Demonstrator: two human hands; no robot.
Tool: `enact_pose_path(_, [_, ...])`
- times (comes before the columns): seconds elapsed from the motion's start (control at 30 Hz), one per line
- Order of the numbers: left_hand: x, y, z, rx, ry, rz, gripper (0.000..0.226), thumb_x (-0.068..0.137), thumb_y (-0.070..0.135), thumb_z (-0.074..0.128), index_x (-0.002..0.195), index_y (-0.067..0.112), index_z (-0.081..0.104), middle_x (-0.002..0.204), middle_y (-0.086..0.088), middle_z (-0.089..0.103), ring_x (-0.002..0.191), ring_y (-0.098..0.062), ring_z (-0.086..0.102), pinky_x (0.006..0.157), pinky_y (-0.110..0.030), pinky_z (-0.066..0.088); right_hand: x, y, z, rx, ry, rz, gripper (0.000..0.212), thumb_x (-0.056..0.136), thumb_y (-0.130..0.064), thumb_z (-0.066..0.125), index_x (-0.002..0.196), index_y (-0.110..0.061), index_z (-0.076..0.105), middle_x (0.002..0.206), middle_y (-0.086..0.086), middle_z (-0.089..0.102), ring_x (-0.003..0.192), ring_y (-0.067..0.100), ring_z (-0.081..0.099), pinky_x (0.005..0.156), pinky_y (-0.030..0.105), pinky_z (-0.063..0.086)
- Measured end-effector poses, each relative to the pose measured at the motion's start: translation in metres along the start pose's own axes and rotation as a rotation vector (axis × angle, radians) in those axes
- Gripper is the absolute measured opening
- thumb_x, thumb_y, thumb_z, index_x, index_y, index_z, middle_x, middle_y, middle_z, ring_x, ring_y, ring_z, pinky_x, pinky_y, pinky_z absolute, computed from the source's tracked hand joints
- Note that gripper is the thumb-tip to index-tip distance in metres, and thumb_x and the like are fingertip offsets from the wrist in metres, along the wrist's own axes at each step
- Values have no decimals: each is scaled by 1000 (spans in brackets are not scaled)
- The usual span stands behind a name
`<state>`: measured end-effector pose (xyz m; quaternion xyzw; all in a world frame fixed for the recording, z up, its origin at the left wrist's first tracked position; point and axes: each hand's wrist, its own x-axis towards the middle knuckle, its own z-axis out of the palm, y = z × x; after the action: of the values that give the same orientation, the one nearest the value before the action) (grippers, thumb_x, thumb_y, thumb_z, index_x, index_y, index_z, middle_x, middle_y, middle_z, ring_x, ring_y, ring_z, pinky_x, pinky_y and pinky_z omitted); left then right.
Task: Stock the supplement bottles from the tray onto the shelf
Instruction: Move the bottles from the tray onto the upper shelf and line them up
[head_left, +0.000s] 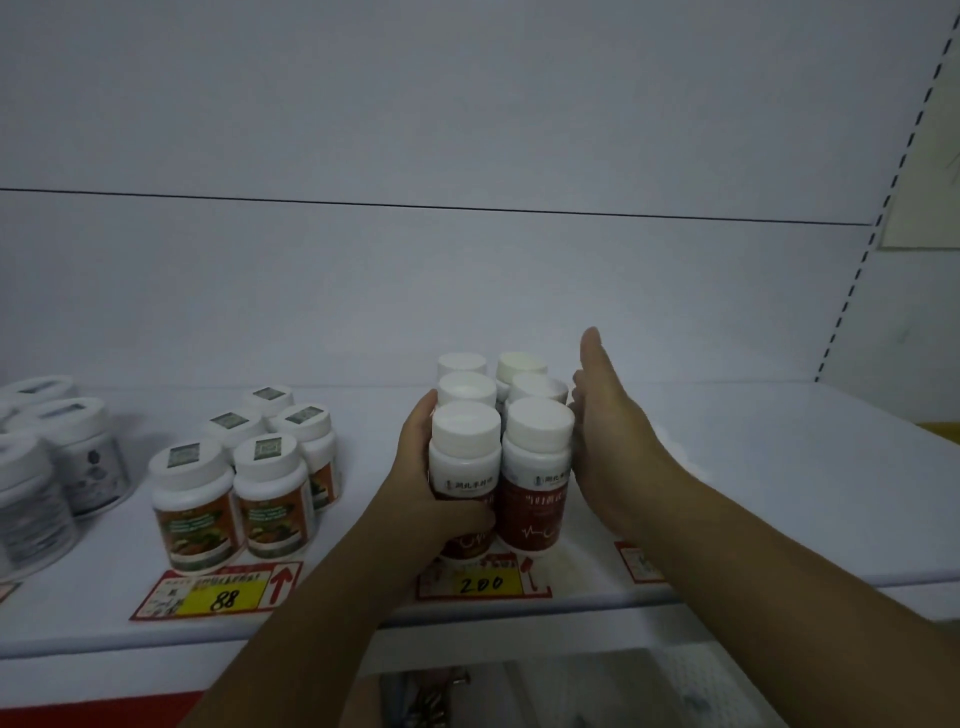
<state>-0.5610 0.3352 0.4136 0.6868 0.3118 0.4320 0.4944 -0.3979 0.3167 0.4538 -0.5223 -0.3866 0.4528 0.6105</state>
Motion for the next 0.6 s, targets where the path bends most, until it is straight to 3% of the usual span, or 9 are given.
enact_pose_path(0.07, [-1, 0, 0, 33, 17, -7, 100, 66, -16, 70, 143, 28, 24, 142, -2, 45, 128, -20, 47, 105, -49, 41, -7, 10, 3, -164, 6, -27, 95, 57, -91, 31, 137, -40, 41, 133, -4, 57, 120, 18, 51, 105, 44, 35])
enact_pose_path(0.1, [-1, 1, 1, 45, 24, -14, 101, 67, -16, 70, 145, 27, 22, 145, -3, 41, 132, -21, 43, 107, -49, 38, -9, 16, 4, -226, -2, -45, 99, 54, -91, 32, 139, -41, 35, 139, -10, 49, 125, 17, 47, 107, 46, 33])
enact_pose_path(0.17, [-2, 2, 1, 52, 37, -25, 101, 68, -16, 70, 145, 25, 21, 148, -4, 38, 134, -22, 39, 109, -49, 35, -13, 25, 6, -221, -33, -88, 76, 69, -79, 39, 135, -43, 36, 124, -18, 56, 108, 9, 54, 98, 41, 40])
enact_pose_path(0.23, [-3, 2, 0, 44, 54, -33, 99, 69, -15, 69, 144, 27, 22, 147, -3, 39, 133, -21, 41, 109, -49, 36, -14, 30, 8, -141, -87, -89, 51, 81, -62, 47, 127, -40, 46, 115, -11, 64, 100, 12, 62, 89, 41, 49])
enact_pose_path(0.3, [-4, 3, 0, 40, 60, -28, 96, 70, -14, 70, 143, 29, 24, 145, -1, 42, 131, -20, 44, 108, -49, 38, -13, 32, 9, -100, -103, -91, 42, 85, -55, 48, 123, -39, 50, 109, -6, 68, 97, 15, 65, 82, 39, 53])
enact_pose_path(0.5, [-5, -1, 0, 48, 73, -3, 92, 68, -8, 74, 132, 39, 28, 140, 1, 46, 124, -17, 50, 102, -45, 44, -17, 30, 11, -68, -127, -88, 44, 85, -54, 48, 126, -37, 49, 110, -5, 68, 96, 16, 66, 74, 35, 55])
enact_pose_path(0.6, [0, 2, 3, -129, 59, -40, 93, 68, 6, 73, 141, 38, 25, 139, 6, 50, 103, -11, 63, 76, -29, 56, -19, 23, 9, -98, -143, -48, 72, 72, -74, 46, 134, -38, 42, 129, -1, 59, 115, 24, 58, 97, 49, 46])
